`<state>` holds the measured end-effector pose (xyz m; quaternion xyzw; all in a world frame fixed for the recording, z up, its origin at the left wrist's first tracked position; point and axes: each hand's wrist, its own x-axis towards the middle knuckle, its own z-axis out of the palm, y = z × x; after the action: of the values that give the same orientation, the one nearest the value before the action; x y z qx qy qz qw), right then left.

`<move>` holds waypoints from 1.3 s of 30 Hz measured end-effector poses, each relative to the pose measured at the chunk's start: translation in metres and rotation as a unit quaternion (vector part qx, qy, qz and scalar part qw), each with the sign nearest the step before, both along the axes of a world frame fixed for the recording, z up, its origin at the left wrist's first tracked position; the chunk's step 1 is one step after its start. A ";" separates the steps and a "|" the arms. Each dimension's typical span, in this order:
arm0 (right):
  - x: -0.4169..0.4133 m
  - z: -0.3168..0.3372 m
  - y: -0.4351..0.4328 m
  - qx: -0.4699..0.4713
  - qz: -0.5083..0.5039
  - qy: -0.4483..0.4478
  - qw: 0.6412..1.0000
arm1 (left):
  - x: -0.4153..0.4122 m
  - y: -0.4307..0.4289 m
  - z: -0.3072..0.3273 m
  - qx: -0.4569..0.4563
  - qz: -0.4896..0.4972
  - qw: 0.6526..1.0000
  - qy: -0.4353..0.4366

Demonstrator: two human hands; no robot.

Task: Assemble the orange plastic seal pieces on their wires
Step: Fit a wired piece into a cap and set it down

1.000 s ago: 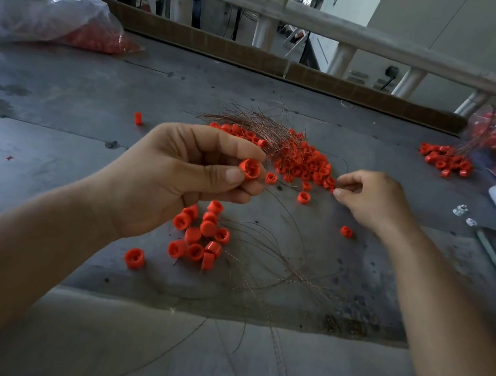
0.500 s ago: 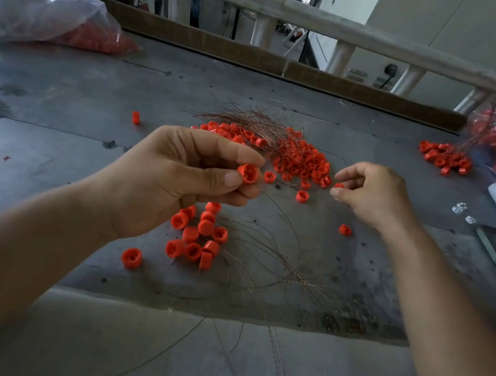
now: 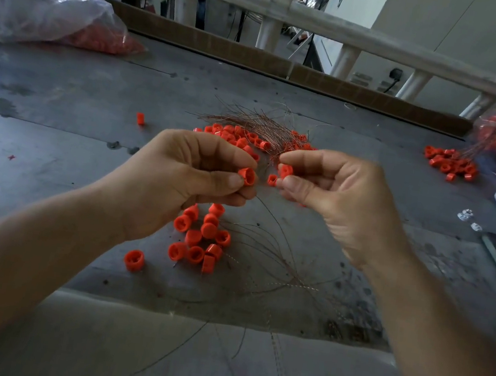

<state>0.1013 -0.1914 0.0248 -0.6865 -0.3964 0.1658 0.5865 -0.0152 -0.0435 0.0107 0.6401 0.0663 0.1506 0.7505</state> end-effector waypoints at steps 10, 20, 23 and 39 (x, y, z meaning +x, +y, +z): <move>-0.017 -0.005 0.005 0.030 0.037 -0.057 0.997 | 0.001 -0.003 -0.001 0.016 -0.001 1.000 0.013; -0.021 -0.009 0.009 0.026 0.021 -0.131 0.991 | 0.001 -0.003 -0.001 0.016 0.005 1.000 0.021; -0.021 -0.010 0.009 0.020 0.015 -0.136 0.990 | 0.001 -0.003 -0.001 0.022 0.010 0.999 0.023; -0.022 -0.015 0.008 0.047 -0.021 -0.208 0.977 | 0.000 -0.007 -0.002 0.076 0.015 0.997 0.008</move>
<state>0.0798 -0.1831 0.0096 -0.6858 -0.5028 -0.0118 0.5261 -0.0156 -0.0501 0.0084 0.6952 0.0701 0.1615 0.6969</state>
